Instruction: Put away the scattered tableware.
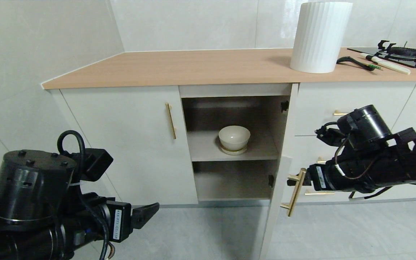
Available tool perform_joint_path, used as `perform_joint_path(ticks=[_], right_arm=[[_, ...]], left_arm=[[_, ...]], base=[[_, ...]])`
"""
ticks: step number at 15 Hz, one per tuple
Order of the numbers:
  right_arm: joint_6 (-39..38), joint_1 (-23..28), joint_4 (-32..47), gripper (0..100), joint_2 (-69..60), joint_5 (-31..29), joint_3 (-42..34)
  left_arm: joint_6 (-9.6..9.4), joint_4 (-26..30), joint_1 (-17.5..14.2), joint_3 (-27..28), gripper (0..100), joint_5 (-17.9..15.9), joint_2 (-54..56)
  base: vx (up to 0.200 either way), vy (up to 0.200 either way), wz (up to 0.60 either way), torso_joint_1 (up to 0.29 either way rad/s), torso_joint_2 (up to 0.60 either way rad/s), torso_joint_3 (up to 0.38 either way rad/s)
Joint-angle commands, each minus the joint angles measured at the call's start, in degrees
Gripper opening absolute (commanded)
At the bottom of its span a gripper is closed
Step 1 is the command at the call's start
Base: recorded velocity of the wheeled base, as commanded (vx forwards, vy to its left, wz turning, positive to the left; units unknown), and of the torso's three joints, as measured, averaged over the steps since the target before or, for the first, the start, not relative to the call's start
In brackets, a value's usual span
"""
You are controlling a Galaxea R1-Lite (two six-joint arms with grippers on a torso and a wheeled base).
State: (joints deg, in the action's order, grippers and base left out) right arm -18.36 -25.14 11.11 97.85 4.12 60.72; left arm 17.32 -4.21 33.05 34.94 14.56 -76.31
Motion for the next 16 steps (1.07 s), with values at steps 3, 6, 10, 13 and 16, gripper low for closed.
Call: perform_joint_path(ticks=[3,6,10,13,16], right_arm=[[-0.2,-3.4,-6.6,100,6.5,0.0,2.5],[-4.3,-5.4,-13.2,100,9.8,-0.6,2.0],[-4.8,-5.4,-15.3,100,10.9,-0.6,2.2],[-6.5,-5.4,-16.6,100,11.6,-0.6,2.3],[-8.9,-5.6,-20.7,100,13.7,-1.6,2.3]], left_arm=[[-0.01,0.0,0.0,0.1,100,0.0,0.5],[-0.18,0.0,0.0,0.0,100,0.0,0.4],[-0.1,0.0,0.0,-0.1,100,0.0,0.2],[-0.18,0.0,0.0,-0.3,100,0.0,0.3],[-0.18,0.0,0.0,-0.3,100,0.0,0.3]], base=[[0.0,0.0,0.0,0.0,0.0,0.0],[0.0,0.0,0.0,0.0,0.0,0.0],[0.0,0.0,0.0,0.0,0.0,0.0],[0.067,0.0,0.0,0.001,0.0,0.001],[0.2,0.0,0.0,-0.002,0.0,0.009]])
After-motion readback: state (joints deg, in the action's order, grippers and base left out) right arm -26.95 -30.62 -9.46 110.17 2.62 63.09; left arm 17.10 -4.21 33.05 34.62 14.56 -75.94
